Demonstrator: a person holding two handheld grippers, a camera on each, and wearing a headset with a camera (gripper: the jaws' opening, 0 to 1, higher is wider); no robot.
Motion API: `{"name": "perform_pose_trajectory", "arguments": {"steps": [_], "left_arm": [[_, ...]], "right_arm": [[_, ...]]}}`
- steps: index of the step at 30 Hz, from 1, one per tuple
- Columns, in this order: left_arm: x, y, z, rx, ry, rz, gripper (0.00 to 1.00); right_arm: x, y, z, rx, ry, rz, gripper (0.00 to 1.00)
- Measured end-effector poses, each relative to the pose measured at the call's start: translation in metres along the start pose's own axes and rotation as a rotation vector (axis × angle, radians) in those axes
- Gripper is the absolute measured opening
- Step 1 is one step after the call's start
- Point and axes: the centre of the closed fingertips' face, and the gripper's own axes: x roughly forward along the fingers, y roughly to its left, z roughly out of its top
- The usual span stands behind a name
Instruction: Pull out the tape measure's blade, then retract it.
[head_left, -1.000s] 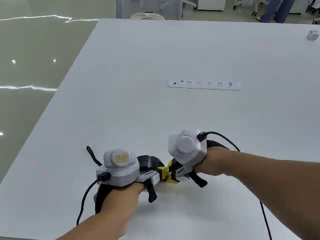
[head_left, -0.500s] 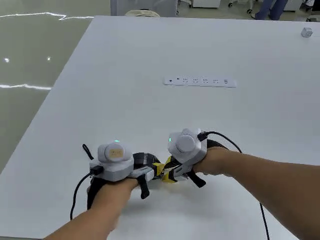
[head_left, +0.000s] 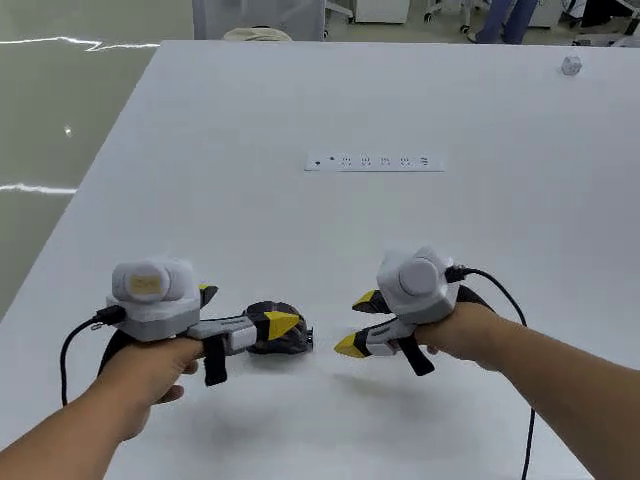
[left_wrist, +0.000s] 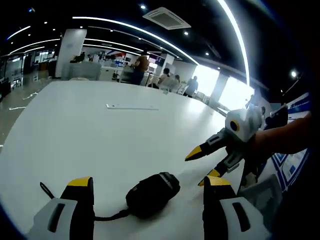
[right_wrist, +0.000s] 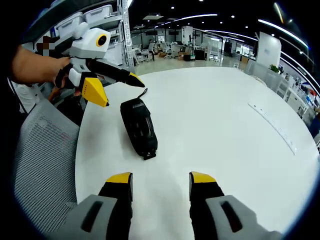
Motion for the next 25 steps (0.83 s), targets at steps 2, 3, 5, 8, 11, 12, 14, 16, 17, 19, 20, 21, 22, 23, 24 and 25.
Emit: {"name": "perform_pose_trajectory", "arguments": {"steps": [2, 3, 5, 8, 11, 12, 14, 16, 17, 19, 20, 21, 22, 23, 24, 25], "left_arm": [[-0.008, 0.004, -0.006, 0.025, 0.005, -0.001, 0.88], [-0.015, 0.005, -0.010, 0.029, 0.000, -0.005, 0.88], [-0.025, 0.015, -0.014, 0.061, -0.028, 0.008, 0.89], [-0.041, 0.025, -0.022, 0.047, -0.032, 0.018, 0.94], [-0.056, 0.033, -0.031, 0.053, -0.033, 0.024, 0.98], [-0.060, 0.036, -0.034, 0.049, -0.031, 0.025, 1.00], [-0.068, 0.042, -0.044, 0.044, -0.002, 0.040, 1.00], [-0.076, 0.044, -0.049, 0.049, 0.012, 0.031, 1.00], [-0.079, 0.044, -0.048, 0.066, 0.005, 0.029, 1.00], [-0.090, 0.047, -0.043, 0.088, -0.026, 0.023, 1.00], [-0.094, 0.048, -0.042, 0.083, -0.029, 0.023, 1.00], [-0.098, 0.049, -0.041, 0.077, -0.036, 0.027, 1.00], [-0.102, 0.051, -0.040, 0.071, -0.045, 0.034, 1.00], [-0.109, 0.054, -0.037, 0.068, -0.061, 0.047, 1.00], [-0.113, 0.056, -0.036, 0.065, -0.067, 0.053, 1.00], [-0.119, 0.057, -0.036, 0.064, -0.071, 0.057, 1.00]], "right_arm": [[-0.010, -0.002, -0.005, 0.026, -0.015, -0.023, 0.50], [-0.018, -0.003, -0.010, 0.041, -0.025, -0.043, 0.52], [-0.032, -0.001, -0.017, 0.073, -0.054, -0.063, 0.56], [-0.050, 0.000, -0.031, 0.114, -0.083, -0.105, 0.60], [-0.065, 0.002, -0.048, 0.132, -0.081, -0.132, 0.65], [-0.069, 0.001, -0.052, 0.143, -0.083, -0.144, 0.67], [-0.082, -0.001, -0.060, 0.175, -0.097, -0.178, 0.70], [-0.096, -0.001, -0.066, 0.192, -0.117, -0.205, 0.74], [-0.102, -0.002, -0.070, 0.198, -0.119, -0.218, 0.75], [-0.123, -0.005, -0.082, 0.229, -0.132, -0.267, 0.79], [-0.130, -0.006, -0.085, 0.237, -0.141, -0.278, 0.81], [-0.136, -0.007, -0.088, 0.245, -0.147, -0.289, 0.82], [-0.143, -0.008, -0.092, 0.257, -0.148, -0.302, 0.83], [-0.152, -0.008, -0.098, 0.254, -0.142, -0.309, 0.84], [-0.158, -0.009, -0.101, 0.257, -0.140, -0.318, 0.85], [-0.167, -0.011, -0.107, 0.270, -0.139, -0.333, 0.86]]}}
